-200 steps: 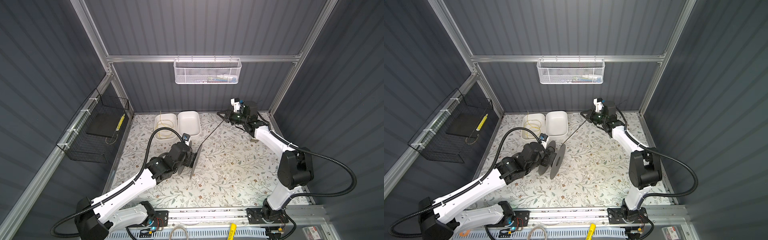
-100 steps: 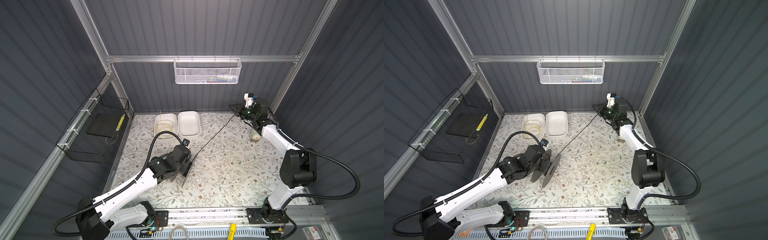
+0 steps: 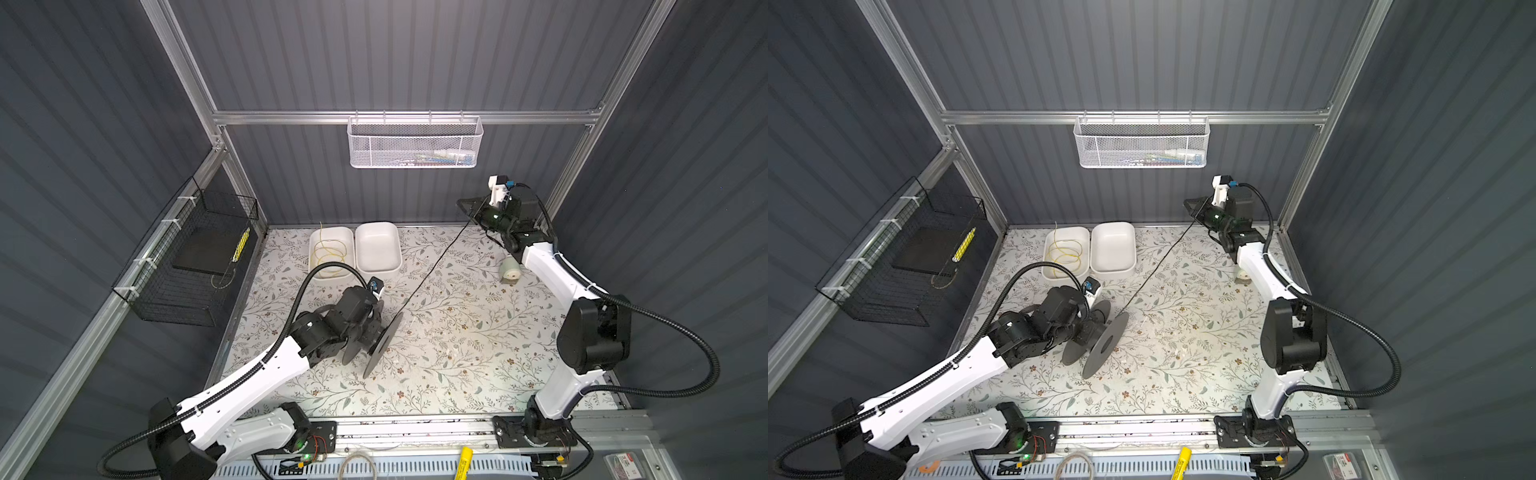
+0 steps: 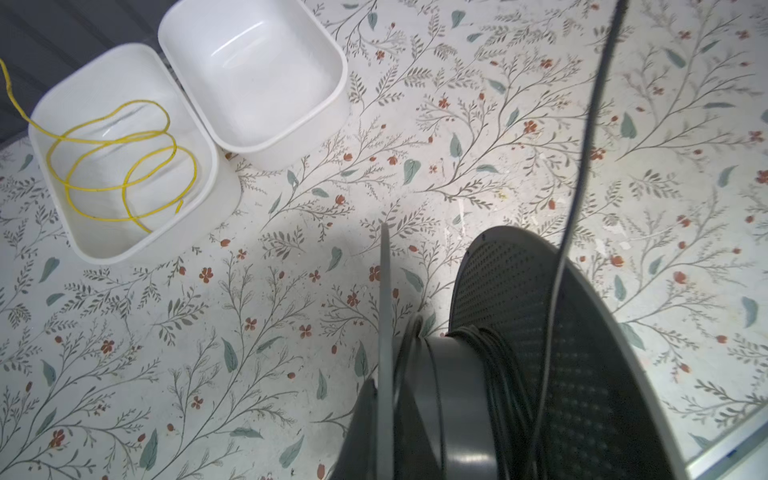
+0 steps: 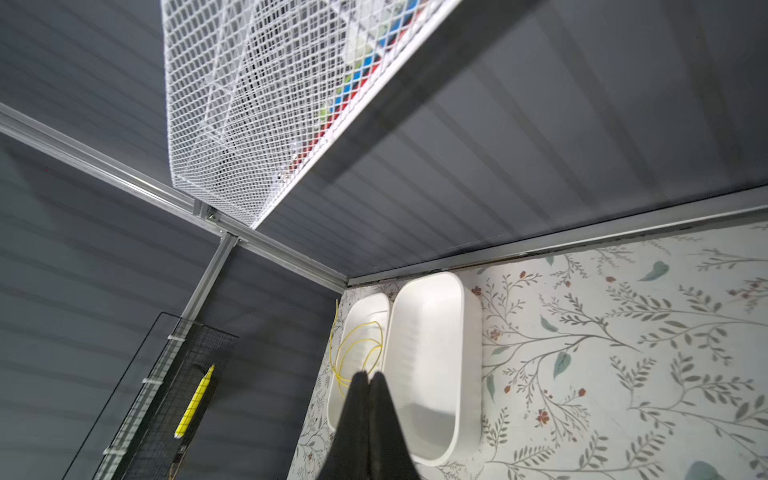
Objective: Wrap the cables
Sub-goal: 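Draw the spool back with the left gripper while the right gripper returns toward it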
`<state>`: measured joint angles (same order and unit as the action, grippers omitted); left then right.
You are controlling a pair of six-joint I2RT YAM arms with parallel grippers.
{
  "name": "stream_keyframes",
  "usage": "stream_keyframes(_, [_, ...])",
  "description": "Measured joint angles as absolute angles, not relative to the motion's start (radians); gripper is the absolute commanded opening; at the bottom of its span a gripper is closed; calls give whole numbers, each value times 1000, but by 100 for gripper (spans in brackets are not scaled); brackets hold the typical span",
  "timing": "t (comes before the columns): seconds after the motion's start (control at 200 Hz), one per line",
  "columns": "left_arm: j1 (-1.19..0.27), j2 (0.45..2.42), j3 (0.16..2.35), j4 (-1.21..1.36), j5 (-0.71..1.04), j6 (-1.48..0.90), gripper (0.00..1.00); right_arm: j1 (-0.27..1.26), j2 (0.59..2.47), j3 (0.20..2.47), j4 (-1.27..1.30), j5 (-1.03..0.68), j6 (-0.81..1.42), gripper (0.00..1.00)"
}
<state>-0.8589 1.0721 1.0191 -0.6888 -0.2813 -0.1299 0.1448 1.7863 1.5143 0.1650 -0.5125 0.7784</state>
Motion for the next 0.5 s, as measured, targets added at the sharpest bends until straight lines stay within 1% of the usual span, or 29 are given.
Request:
stream_keyframes(0.25, [-859, 1034, 1164, -707, -222, -134, 0, 168, 1802, 1363, 171, -414, 723, 0])
stream_keyframes(0.5, [-842, 1089, 1383, -691, -226, -179, 0, 256, 1796, 1160, 241, -315, 718, 0])
